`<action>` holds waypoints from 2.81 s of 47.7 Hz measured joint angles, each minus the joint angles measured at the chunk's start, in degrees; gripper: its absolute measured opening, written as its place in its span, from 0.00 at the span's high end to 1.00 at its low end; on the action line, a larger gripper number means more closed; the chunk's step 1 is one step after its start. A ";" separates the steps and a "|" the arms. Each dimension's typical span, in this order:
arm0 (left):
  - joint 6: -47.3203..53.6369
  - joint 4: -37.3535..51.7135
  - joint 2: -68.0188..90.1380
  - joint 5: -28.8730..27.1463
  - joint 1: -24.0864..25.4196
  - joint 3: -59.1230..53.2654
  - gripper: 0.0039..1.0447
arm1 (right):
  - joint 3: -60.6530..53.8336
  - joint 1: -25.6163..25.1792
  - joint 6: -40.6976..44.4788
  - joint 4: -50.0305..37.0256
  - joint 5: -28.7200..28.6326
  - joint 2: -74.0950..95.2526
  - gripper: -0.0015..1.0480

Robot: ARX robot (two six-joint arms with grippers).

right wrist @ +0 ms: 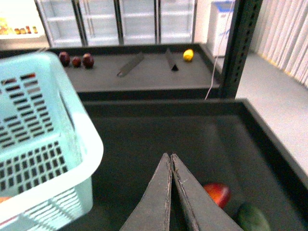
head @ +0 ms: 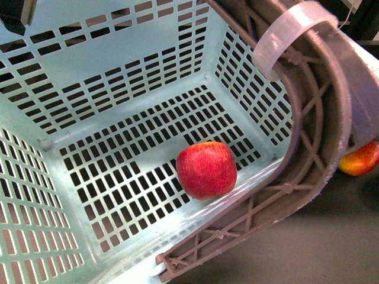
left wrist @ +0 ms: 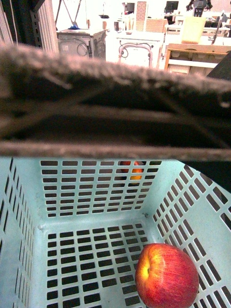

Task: Pick apple with right arm and hold basket with left

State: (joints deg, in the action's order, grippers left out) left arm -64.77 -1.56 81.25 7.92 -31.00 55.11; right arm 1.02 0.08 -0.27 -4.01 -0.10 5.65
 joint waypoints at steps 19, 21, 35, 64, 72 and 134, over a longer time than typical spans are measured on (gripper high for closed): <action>0.07 0.00 0.00 -0.07 0.00 0.00 0.95 | 0.00 0.02 0.11 3.91 0.22 -5.25 0.97; 0.09 0.00 0.00 -0.02 0.00 0.02 0.95 | 0.00 0.02 0.09 3.91 0.22 -5.27 0.90; -4.15 -3.13 0.37 -13.05 -0.24 1.38 0.95 | 0.00 0.02 0.11 3.93 0.20 -5.29 0.44; -24.92 11.56 9.31 -14.01 22.53 -3.74 0.95 | 0.00 0.02 0.11 3.93 0.22 -5.33 0.09; -24.70 14.53 12.76 -14.10 26.77 -9.07 0.95 | 0.00 0.02 0.11 3.93 0.22 -5.33 0.09; 8.96 24.72 -19.06 -20.83 17.09 -27.36 0.31 | 0.00 0.00 0.11 3.93 0.26 -5.33 0.09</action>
State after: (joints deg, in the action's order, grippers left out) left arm -55.81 23.16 62.19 -12.91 -13.91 27.75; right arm 1.02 0.08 -0.16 -0.08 0.16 0.32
